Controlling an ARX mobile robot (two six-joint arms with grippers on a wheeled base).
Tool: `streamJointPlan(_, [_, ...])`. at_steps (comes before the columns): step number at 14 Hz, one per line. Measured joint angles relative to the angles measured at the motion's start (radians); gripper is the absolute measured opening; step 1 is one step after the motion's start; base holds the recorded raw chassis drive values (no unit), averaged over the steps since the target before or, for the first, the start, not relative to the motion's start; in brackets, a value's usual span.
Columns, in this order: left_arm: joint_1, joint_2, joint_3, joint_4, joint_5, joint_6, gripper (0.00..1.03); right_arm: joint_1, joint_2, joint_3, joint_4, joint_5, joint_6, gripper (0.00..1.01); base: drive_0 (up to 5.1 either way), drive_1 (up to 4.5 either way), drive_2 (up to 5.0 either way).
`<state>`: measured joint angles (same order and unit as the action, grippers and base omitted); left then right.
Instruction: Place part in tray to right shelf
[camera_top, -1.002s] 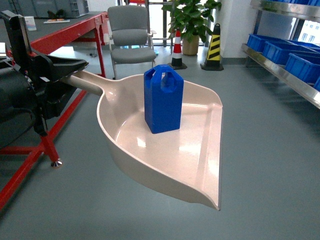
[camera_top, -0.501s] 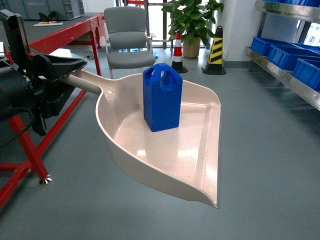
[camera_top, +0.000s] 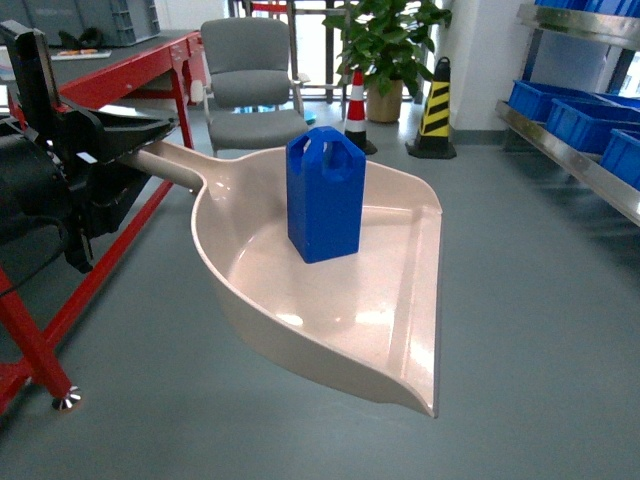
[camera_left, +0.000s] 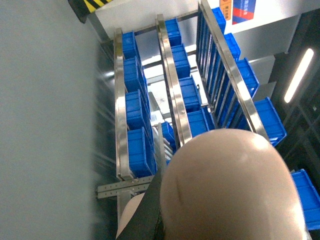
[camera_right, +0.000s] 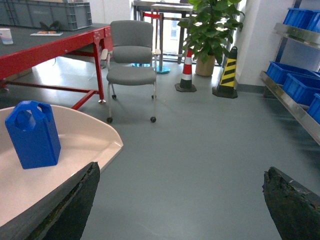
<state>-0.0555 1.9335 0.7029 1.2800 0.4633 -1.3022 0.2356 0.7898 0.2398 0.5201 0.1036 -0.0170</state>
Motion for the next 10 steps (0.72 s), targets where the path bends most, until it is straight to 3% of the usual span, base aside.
streamJointPlan(6, [0.006, -0.001, 0.0, 0.001, -0.008, 0.0, 0.16, 0.0, 0.0, 0.0, 0.003, 0.0, 0.0, 0.98, -0.6, 3.78, -4.9])
streamJointPlan(10, [0.0, -0.001, 0.002, 0.002, -0.005, 0.0, 0.16, 0.0, 0.002, 0.0, 0.003, 0.003, 0.0, 0.98, -1.6, -1.64, -1.6])
